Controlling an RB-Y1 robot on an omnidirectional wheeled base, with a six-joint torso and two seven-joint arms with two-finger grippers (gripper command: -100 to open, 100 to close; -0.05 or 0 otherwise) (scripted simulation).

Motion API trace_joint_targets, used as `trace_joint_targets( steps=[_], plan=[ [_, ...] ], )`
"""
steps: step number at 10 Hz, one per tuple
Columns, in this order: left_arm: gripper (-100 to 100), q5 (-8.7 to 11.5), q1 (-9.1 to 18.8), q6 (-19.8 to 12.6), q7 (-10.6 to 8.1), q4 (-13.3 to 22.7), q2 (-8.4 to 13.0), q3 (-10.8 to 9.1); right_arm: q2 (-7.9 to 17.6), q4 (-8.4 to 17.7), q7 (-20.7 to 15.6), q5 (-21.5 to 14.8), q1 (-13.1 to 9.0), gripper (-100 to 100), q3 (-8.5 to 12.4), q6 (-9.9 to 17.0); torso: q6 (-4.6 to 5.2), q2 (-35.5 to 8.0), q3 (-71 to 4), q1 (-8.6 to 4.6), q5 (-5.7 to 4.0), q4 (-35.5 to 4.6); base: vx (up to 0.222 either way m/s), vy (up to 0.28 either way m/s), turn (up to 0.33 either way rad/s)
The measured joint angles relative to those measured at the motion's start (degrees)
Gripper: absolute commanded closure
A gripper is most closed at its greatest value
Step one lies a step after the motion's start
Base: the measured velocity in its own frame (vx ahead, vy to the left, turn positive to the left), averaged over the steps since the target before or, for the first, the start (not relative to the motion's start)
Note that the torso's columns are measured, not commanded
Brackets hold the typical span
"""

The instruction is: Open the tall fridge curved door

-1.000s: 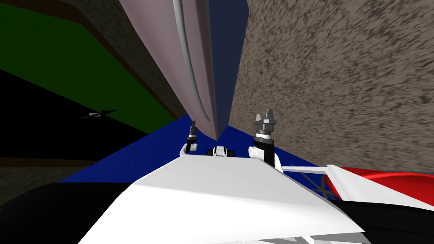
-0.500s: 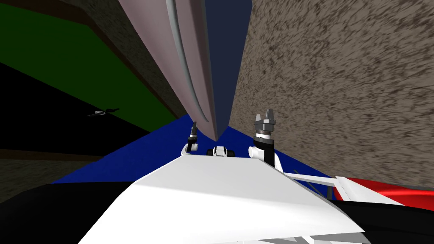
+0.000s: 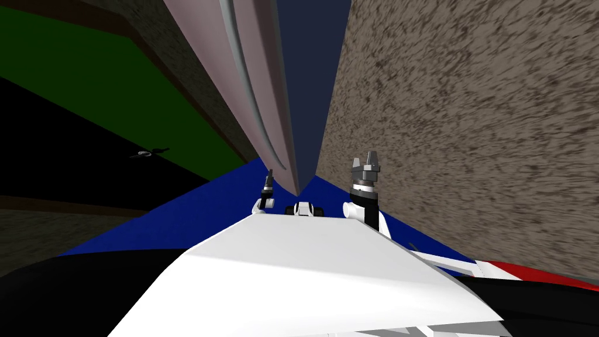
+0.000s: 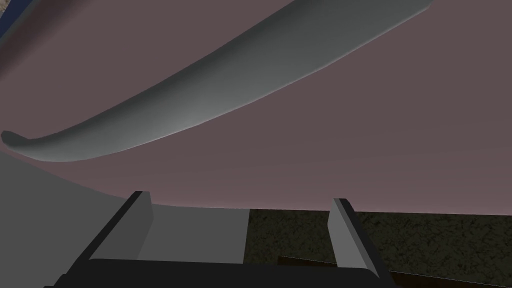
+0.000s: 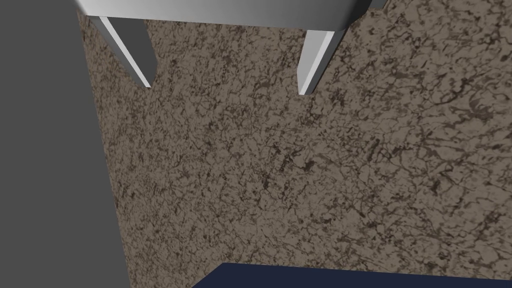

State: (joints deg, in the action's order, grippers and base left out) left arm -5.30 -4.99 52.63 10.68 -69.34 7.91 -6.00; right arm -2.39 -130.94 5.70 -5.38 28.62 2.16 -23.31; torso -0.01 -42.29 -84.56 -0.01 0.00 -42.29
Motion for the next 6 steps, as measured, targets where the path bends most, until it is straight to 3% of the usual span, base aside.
trace_joint_targets(
  steps=[6],
  plan=[
    [-100,-0.9,4.3,2.9,1.78,11.2,-1.0,-1.63,0.0,0.0,0.0,0.0,0.0,0,0.0,0.0,0.0,0.1,0.0,-0.03,-0.01,0.0,0.068,-0.108,0.094]
  ],
)
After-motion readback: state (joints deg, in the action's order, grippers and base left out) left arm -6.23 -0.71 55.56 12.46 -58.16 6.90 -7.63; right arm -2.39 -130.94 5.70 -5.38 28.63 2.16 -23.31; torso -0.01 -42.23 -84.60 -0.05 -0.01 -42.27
